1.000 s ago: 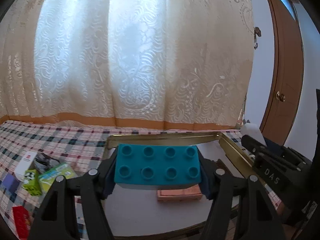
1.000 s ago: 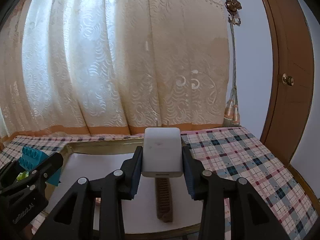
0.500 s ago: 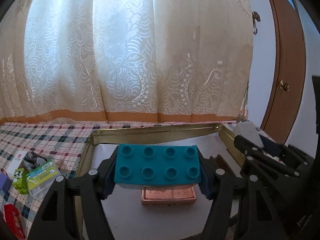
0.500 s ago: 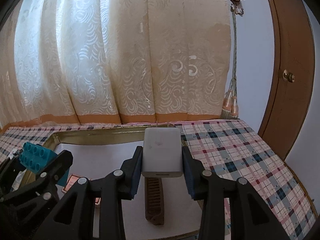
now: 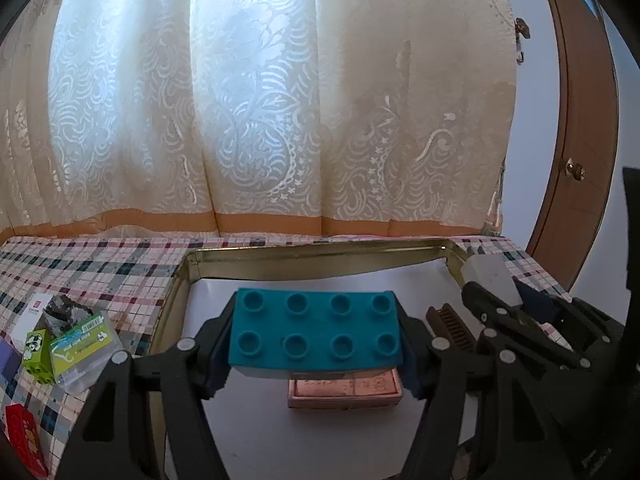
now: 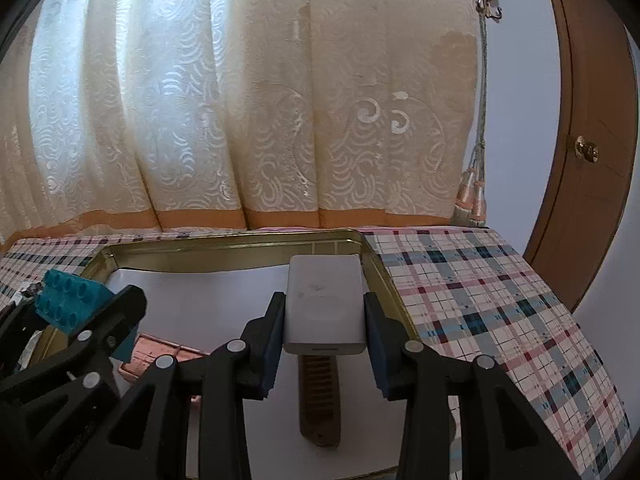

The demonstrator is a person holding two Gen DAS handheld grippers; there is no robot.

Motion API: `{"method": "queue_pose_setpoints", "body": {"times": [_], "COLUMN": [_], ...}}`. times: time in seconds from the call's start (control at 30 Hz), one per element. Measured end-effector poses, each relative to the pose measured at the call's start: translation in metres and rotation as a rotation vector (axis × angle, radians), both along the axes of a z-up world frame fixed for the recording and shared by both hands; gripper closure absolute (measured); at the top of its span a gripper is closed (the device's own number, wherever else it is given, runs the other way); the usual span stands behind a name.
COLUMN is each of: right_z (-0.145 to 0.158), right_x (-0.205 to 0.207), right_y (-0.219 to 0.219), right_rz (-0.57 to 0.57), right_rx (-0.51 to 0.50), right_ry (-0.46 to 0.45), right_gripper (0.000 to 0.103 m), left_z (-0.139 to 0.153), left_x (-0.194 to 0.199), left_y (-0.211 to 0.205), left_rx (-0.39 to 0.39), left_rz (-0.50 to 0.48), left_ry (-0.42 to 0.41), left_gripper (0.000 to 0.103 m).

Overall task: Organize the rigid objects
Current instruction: 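Open the left tool to drop the blue brick while the right tool releases the charger, then withdraw both open tools from the tray toward the remaining objects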

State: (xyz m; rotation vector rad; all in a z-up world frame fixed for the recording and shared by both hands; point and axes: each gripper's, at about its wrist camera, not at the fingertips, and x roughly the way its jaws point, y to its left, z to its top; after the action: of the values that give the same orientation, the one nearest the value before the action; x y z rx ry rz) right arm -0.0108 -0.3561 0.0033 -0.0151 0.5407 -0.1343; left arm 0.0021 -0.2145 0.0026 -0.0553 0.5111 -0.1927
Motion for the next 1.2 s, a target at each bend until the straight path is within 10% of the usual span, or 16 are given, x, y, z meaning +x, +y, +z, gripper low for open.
{"method": "queue_pose_setpoints", "body": {"times": [0.27,0.4,0.63,1.2], "right_z": [0.004,0.012,0.018,0.029], "right_x": [-0.004,-0.013,-0.024,-0.055], "right_y": [-0.002,-0.007,-0.027,-0.013], "right_rz": [0.000,-0.062,-0.061,-0.086], "right_rx": [0.032,0.013,0.161,0.088], "right_ry": [-0.023,-0.093,-0.174,-0.346], "right_gripper": [0.056,0.035,0.021,0.021], "left_z": [0.001,0.004,0.011,0.010], "left_x": [-0.003,-0.010,-0.021,-0.037], "left_y": [0.002,0.014,0.026,0.059], "left_rx": [0.001,-0.018,-0.030,0.056], "left_rz": [0.014,0.076,0.095,0.176], "left_ry": [-0.015,-0.043,-0.072,-0.101], "left_gripper": [0.031,0.000,0.000,0.000]}}
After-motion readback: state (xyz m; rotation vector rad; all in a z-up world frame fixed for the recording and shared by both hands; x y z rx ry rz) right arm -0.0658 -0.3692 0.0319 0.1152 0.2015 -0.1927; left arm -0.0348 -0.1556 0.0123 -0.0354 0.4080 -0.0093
